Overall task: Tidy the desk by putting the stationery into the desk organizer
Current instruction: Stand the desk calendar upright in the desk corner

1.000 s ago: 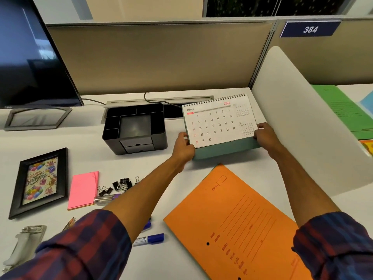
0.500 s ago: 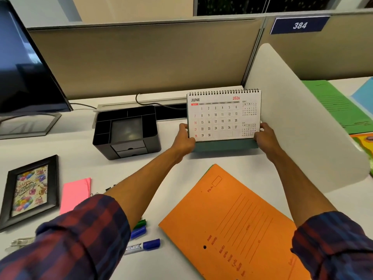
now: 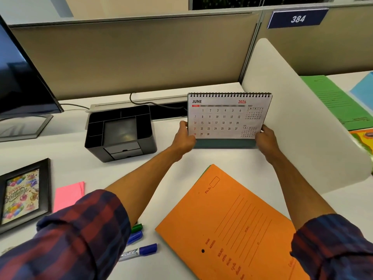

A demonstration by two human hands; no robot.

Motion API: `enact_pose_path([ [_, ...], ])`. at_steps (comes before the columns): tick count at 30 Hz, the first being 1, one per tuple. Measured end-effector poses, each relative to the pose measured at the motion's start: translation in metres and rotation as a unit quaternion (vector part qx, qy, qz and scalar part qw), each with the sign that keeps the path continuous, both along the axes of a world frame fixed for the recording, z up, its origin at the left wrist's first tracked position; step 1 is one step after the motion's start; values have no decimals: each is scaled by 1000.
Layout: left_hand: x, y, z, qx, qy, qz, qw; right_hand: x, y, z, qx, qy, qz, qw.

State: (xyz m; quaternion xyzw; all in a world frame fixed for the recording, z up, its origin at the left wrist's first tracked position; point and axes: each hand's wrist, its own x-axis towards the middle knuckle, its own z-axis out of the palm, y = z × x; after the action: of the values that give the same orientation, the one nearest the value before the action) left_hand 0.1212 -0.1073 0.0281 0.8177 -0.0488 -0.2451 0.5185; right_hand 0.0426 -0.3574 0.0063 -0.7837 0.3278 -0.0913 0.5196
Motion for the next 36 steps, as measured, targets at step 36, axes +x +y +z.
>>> enact_pose_path([
  [36, 59, -45, 7, -18, 40, -40, 998, 17, -26, -19, 52, -1, -27, 998],
])
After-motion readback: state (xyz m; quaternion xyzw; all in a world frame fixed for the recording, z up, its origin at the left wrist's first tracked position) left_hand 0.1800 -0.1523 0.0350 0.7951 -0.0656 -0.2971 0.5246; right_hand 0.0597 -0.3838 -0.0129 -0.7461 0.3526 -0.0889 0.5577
